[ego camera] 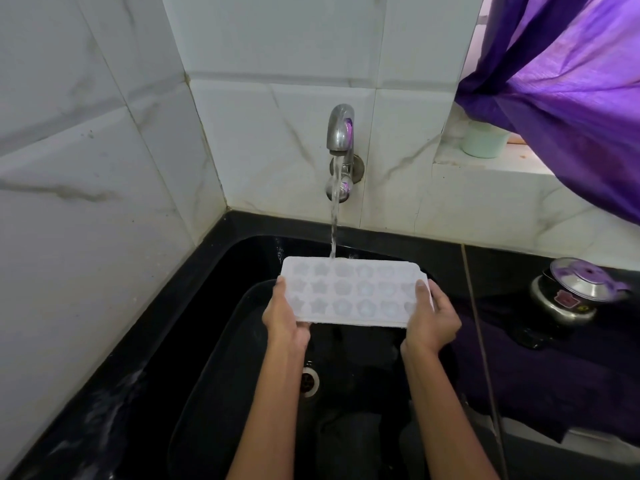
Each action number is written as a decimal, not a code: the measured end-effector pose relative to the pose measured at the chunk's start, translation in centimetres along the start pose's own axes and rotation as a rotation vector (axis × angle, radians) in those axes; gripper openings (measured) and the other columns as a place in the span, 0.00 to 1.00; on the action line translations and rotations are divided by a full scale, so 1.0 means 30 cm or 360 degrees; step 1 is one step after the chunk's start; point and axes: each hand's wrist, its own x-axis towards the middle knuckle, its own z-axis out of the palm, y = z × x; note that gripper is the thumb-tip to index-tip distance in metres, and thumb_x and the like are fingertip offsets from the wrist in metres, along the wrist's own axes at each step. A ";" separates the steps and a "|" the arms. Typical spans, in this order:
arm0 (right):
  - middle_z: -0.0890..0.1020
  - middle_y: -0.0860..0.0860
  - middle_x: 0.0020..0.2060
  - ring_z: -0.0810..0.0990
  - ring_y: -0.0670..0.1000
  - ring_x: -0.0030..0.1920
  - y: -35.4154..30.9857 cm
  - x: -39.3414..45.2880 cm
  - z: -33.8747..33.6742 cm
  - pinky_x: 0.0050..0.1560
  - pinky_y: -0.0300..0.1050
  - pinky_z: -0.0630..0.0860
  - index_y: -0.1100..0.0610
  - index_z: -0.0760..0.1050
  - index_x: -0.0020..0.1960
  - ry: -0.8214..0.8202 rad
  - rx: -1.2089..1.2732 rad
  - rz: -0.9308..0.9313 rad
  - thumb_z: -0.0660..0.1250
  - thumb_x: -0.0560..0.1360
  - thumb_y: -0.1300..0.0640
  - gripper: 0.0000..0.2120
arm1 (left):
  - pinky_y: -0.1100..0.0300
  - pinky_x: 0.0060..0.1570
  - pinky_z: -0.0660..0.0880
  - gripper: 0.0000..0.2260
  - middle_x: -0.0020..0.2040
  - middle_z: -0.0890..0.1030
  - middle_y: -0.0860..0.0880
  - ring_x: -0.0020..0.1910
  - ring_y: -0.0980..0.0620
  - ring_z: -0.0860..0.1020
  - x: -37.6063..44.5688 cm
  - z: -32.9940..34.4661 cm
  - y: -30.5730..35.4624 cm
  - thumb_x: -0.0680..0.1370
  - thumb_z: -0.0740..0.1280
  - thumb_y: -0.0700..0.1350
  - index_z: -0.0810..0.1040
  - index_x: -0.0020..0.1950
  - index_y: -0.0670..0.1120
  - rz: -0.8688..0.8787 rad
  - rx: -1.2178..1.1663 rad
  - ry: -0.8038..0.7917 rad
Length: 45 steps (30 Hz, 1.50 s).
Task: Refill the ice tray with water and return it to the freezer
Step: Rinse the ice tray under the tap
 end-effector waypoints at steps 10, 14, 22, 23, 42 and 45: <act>0.84 0.48 0.50 0.82 0.48 0.53 0.043 -0.087 0.076 0.57 0.49 0.79 0.57 0.81 0.57 -0.0178 -0.0050 0.0019 0.72 0.73 0.56 0.13 | 0.49 0.33 0.81 0.07 0.41 0.85 0.46 0.37 0.46 0.85 0.024 -0.113 0.058 0.75 0.70 0.52 0.78 0.49 0.50 0.0120 -0.0131 0.0123; 0.82 0.41 0.45 0.82 0.44 0.51 0.047 -0.123 0.116 0.54 0.41 0.79 0.56 0.81 0.57 -0.0261 -0.0064 -0.0007 0.72 0.73 0.57 0.14 | 0.44 0.42 0.81 0.11 0.47 0.84 0.45 0.44 0.43 0.84 0.028 -0.147 0.085 0.74 0.70 0.53 0.78 0.52 0.50 0.0161 -0.0165 0.0204; 0.80 0.37 0.40 0.79 0.37 0.43 0.079 -0.196 0.193 0.40 0.28 0.77 0.56 0.81 0.57 -0.0428 -0.0105 0.0008 0.72 0.73 0.58 0.13 | 0.51 0.36 0.81 0.10 0.43 0.85 0.46 0.40 0.46 0.85 0.018 -0.228 0.161 0.75 0.68 0.53 0.78 0.49 0.47 0.0292 -0.0226 0.0307; 0.80 0.37 0.39 0.80 0.36 0.42 0.083 -0.203 0.199 0.39 0.28 0.77 0.55 0.81 0.57 -0.0447 -0.0112 0.0010 0.72 0.73 0.57 0.13 | 0.53 0.34 0.81 0.09 0.42 0.85 0.47 0.39 0.47 0.85 0.014 -0.238 0.169 0.75 0.69 0.52 0.78 0.47 0.47 0.0306 -0.0231 0.0315; 0.80 0.51 0.55 0.78 0.55 0.57 -0.028 -0.136 0.285 0.50 0.48 0.73 0.53 0.74 0.63 -0.0642 -0.1401 -0.0681 0.66 0.75 0.49 0.18 | 0.46 0.39 0.80 0.16 0.50 0.84 0.44 0.46 0.45 0.83 0.040 -0.226 0.190 0.80 0.60 0.54 0.75 0.59 0.45 0.0242 -0.0132 0.0029; 0.76 0.54 0.62 0.74 0.55 0.62 -0.097 -0.106 0.358 0.56 0.50 0.73 0.58 0.68 0.69 -0.0806 -0.1336 -0.0809 0.66 0.76 0.45 0.26 | 0.47 0.40 0.80 0.15 0.50 0.84 0.44 0.46 0.45 0.83 0.044 -0.220 0.158 0.80 0.60 0.54 0.75 0.59 0.45 0.0223 -0.0131 0.0050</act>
